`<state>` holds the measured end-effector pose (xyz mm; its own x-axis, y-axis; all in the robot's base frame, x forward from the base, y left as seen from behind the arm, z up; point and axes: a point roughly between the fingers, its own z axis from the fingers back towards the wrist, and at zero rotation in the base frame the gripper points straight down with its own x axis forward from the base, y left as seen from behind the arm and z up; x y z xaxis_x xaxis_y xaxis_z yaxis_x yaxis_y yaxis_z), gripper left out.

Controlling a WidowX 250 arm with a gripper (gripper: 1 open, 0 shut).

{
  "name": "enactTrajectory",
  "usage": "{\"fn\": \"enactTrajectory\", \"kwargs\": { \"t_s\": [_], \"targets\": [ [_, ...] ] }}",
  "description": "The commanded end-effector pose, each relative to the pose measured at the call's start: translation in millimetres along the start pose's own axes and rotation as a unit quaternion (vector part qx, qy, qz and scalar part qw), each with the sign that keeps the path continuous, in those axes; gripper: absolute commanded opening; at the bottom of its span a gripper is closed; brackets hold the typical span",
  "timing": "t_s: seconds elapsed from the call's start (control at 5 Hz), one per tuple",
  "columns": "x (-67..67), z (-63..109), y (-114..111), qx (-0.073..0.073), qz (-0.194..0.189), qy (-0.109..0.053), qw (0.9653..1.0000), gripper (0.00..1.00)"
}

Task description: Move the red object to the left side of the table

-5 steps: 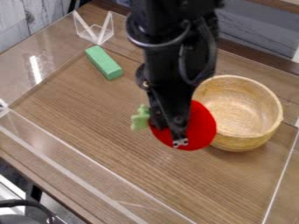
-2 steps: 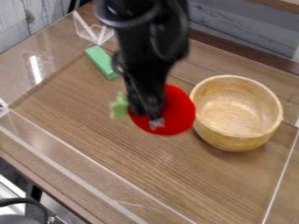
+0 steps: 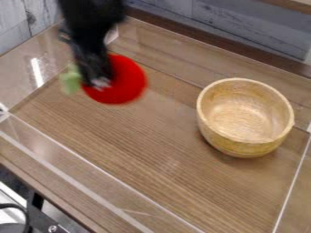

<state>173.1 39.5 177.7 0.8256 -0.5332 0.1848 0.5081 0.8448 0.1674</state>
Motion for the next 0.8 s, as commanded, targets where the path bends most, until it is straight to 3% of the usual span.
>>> {"fn": "enactTrajectory", "kwargs": {
  "t_s": [0.0,0.4,0.6],
  "targets": [
    [-7.9,4.4,31,0.019,0.011,-0.007,0.9997,0.00],
    [31.2,-28.8,17,0.011,0.009,0.006,0.9999,0.00],
    [38.4,-44.3,16,0.006,0.003,0.013,0.9999,0.00]
  ]
}}
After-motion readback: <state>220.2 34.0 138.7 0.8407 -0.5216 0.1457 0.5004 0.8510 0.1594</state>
